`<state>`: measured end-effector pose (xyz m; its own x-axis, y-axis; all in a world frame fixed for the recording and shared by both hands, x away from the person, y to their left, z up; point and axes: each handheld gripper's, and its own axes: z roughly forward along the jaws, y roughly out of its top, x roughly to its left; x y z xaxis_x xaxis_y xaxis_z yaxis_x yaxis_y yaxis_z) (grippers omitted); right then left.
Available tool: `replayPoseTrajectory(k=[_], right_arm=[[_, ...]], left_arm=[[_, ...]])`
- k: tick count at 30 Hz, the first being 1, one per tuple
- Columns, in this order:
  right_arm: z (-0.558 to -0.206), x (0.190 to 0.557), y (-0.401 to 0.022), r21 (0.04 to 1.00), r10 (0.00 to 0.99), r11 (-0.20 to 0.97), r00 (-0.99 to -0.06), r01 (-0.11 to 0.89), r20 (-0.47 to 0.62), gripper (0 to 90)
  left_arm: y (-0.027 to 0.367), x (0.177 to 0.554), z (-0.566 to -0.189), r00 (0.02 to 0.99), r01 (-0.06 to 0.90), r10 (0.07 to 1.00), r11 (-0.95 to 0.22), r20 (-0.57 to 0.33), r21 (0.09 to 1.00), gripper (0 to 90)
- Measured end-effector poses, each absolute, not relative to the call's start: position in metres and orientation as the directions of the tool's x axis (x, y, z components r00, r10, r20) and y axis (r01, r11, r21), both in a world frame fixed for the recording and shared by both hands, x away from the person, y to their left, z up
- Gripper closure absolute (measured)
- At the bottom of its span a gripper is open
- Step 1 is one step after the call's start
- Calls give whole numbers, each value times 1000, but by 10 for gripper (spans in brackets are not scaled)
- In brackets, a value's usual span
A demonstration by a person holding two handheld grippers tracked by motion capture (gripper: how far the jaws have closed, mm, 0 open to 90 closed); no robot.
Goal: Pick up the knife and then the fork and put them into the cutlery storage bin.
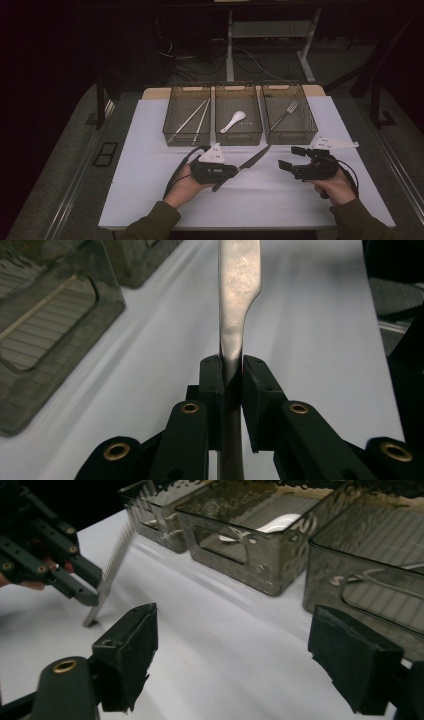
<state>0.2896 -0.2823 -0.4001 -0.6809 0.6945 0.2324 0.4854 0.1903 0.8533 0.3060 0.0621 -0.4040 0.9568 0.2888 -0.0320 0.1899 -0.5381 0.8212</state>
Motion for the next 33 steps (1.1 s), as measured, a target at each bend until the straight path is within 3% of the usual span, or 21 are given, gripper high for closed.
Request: replayPoseTrajectory(k=[6, 17, 27, 33], right_arm=[[-390, 285, -265, 862, 631, 186, -730, 472, 263, 157], [-381, 300, -215, 870, 563, 150, -764, 470, 316, 550], [-389, 318, -202, 846, 545, 95, -738, 525, 397, 825], [-388, 321, -199, 840, 541, 92, -736, 534, 408, 875]], left_arm=[[63, 308, -396, 942, 210, 331, -481, -45, 851, 792], [43, 309, -392, 890, 245, 456, -443, -18, 862, 792], [31, 308, -393, 887, 217, 461, -455, 20, 864, 791], [32, 311, -395, 883, 230, 469, -446, 6, 865, 791]])
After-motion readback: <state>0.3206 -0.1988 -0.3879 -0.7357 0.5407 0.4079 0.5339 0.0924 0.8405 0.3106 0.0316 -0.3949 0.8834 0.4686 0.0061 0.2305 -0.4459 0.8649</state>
